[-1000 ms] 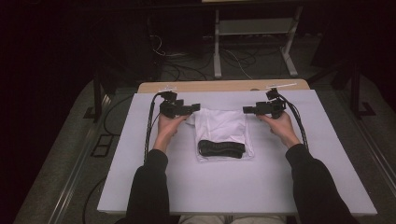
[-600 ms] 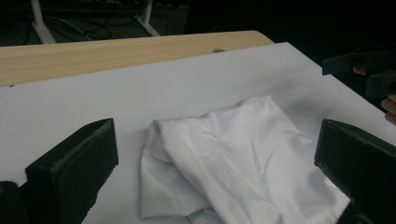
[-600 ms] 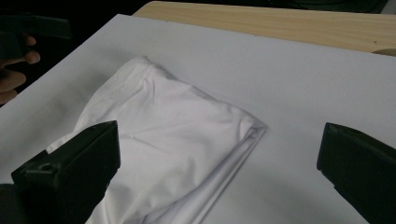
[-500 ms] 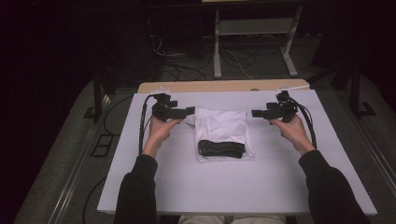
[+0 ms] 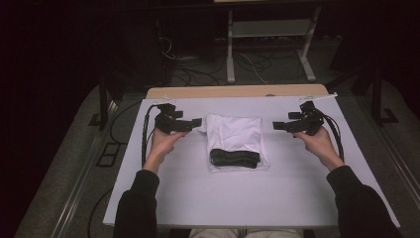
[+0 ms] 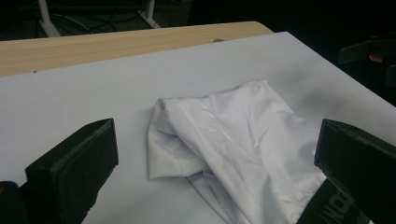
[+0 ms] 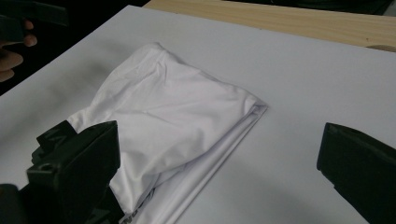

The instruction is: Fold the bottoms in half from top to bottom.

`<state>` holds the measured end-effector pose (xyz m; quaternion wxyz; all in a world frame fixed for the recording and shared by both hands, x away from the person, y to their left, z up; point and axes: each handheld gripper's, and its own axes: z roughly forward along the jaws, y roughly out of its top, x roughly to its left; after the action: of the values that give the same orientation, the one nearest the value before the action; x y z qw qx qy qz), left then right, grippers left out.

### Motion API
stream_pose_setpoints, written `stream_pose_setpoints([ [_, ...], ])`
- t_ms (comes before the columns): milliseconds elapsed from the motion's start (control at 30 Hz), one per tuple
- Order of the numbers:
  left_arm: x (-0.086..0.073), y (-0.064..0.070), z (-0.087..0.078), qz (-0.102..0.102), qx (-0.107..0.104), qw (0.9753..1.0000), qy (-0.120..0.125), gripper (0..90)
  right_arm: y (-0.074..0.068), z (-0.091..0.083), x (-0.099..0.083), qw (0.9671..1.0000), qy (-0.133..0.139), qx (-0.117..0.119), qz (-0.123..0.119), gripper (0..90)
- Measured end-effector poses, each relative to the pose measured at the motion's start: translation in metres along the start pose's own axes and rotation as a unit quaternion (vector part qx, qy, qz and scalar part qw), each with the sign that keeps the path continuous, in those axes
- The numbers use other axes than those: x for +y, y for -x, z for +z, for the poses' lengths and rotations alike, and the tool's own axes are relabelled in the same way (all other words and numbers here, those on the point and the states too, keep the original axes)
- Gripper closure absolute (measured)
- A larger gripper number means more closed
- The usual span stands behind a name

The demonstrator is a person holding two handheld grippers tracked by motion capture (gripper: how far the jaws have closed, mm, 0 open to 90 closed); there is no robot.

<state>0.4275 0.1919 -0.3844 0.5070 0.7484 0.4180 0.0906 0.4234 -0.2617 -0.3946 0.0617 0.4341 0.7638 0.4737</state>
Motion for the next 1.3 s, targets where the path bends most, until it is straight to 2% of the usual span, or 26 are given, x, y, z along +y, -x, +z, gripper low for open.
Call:
stream_pose_setpoints([
  [267, -0.008, 0.003, -0.011, 0.004, 0.005, 0.9999, 0.009, 0.0, 0.0, -0.013, -0.011, 1.0, -0.003, -0.002, -0.004, 0.0],
  [333, -0.011, 0.005, -0.014, 0.006, 0.001, 0.9999, 0.016, 0.0, -0.001, -0.017, -0.014, 1.0, -0.001, -0.004, -0.005, 0.0],
  [500, -0.02, 0.008, -0.023, 0.005, -0.006, 0.9999, 0.015, 0.0, -0.003, -0.026, -0.023, 0.9999, 0.007, -0.003, -0.009, 0.0],
  [1000, -0.039, 0.014, -0.05, 0.015, -0.006, 0.9994, 0.031, 0.0, -0.013, -0.045, -0.047, 0.9997, 0.003, -0.007, -0.024, 0.0],
  [1100, -0.043, 0.017, -0.054, 0.01, -0.017, 0.9989, 0.042, 0.0, -0.016, -0.047, -0.055, 0.9996, -0.001, -0.007, -0.026, 0.0],
  [1300, -0.05, 0.026, -0.06, 0.029, -0.018, 0.9986, 0.042, 0.0, -0.022, -0.054, -0.069, 0.9994, 0.001, -0.013, -0.032, 0.0],
])
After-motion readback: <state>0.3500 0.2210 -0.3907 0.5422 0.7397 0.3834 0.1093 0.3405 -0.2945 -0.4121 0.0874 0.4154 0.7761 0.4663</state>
